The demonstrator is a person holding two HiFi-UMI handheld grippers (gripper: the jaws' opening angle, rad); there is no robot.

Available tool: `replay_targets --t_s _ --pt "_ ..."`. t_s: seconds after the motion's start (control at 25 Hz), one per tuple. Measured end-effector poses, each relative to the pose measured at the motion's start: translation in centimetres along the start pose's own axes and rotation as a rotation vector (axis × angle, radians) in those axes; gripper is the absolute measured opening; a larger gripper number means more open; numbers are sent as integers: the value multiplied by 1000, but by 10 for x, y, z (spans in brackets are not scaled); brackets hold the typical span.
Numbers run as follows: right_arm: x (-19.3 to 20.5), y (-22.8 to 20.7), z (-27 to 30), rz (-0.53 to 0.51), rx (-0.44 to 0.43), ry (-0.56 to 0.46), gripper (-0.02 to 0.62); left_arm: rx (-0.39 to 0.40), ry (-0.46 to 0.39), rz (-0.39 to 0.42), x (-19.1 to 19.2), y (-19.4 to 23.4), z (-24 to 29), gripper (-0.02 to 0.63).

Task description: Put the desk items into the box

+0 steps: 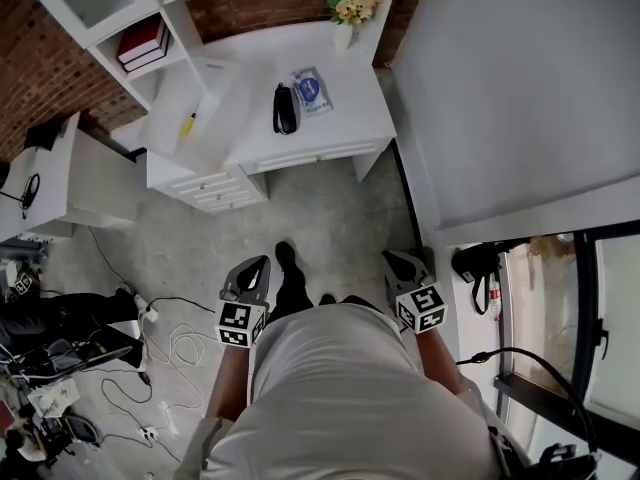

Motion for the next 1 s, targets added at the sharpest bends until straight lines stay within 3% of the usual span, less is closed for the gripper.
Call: replay_targets --t_s 0.64,1.0 --pt "-55 -8 120 -16 73 -4 2 96 -68 -31 -35 118 70 3" --pt "-73 -8 183 -11 88 -19 2 126 -44 -28 -41 172 104 3"
Point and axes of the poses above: the fingertips, and each gripper's own axes: z forward along the fingers, y to its left, x out of its underside, the point moved 5 cm from there along -z, backward along the fingers, and after that the axes turned 14 degrees about -y, right-handed, at the moved point
